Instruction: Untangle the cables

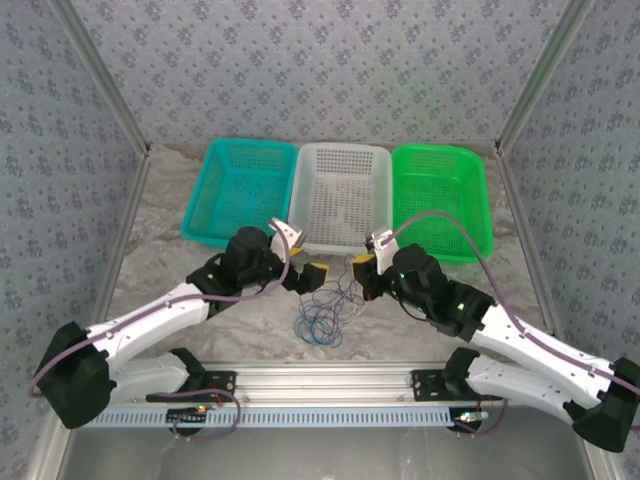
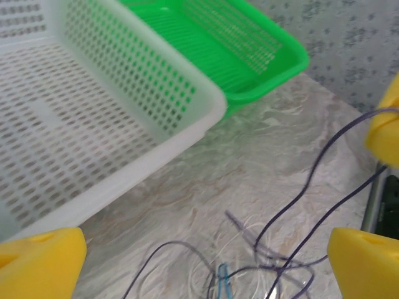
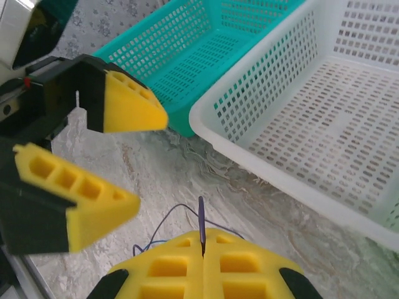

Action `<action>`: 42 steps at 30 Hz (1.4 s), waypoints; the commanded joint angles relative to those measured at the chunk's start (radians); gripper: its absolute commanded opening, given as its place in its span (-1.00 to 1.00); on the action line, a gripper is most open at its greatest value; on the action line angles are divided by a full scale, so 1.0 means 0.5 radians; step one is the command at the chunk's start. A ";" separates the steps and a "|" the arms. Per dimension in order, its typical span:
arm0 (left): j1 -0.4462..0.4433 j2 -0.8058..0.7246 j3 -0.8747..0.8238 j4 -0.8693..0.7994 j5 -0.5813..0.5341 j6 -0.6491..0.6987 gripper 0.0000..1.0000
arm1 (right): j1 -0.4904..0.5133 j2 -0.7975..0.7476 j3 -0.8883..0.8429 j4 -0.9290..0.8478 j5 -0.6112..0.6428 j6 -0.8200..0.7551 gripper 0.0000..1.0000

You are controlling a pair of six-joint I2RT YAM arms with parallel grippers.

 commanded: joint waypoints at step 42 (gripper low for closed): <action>-0.099 0.157 0.375 0.103 -0.082 -0.014 -0.72 | -0.130 0.115 -0.250 0.292 0.203 0.272 0.42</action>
